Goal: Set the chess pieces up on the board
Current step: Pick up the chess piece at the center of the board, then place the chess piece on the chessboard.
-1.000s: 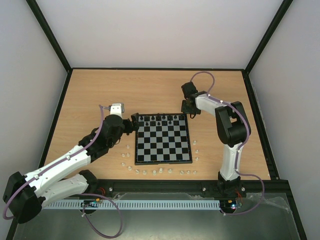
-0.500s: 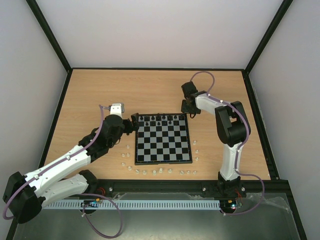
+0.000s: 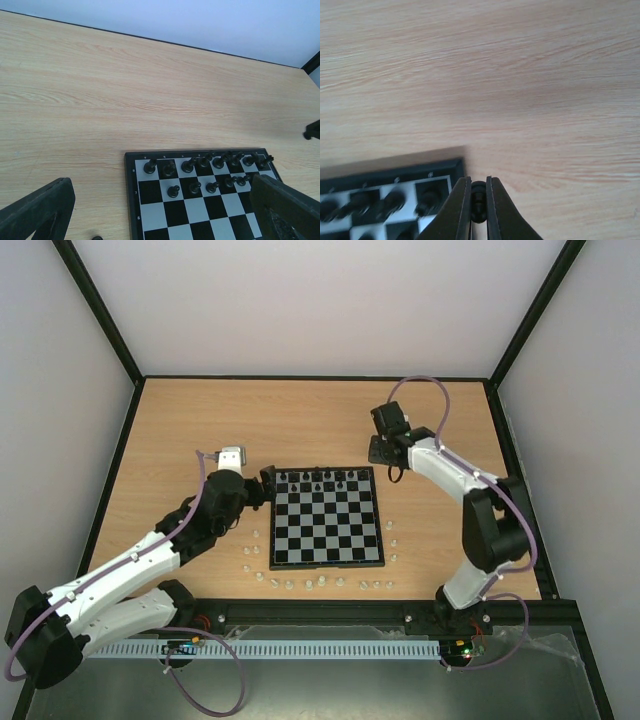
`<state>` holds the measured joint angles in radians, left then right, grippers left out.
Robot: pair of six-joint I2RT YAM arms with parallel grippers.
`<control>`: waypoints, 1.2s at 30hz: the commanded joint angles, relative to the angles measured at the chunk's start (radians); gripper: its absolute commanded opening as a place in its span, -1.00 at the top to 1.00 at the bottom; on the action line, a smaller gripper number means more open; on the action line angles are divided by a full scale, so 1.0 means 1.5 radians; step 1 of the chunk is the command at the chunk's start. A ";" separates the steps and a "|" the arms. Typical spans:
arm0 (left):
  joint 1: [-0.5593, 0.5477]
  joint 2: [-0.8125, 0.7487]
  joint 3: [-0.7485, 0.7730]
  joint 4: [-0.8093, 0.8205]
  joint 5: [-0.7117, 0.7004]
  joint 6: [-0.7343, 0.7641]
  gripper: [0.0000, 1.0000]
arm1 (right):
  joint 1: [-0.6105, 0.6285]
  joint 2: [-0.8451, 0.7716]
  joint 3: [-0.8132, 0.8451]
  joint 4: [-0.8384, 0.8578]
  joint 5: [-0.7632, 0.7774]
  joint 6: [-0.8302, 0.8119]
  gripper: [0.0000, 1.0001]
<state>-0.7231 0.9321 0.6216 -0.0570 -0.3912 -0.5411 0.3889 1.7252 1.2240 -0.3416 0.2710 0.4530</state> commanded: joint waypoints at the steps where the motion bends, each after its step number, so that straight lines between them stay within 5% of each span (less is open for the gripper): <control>1: 0.007 -0.005 0.001 -0.007 -0.025 0.006 -0.98 | 0.044 -0.086 -0.045 -0.052 0.021 0.001 0.97; 13: 0.014 0.013 0.000 -0.005 -0.035 0.006 -0.98 | 0.107 -0.129 -0.139 -0.022 -0.005 0.000 0.96; 36: 0.020 0.046 0.004 0.004 -0.008 0.006 -0.98 | 0.110 0.000 -0.106 0.023 -0.036 0.004 0.94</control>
<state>-0.7017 0.9985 0.6216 -0.0692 -0.3992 -0.5411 0.5495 1.7119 1.0374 -0.3031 0.2234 0.4530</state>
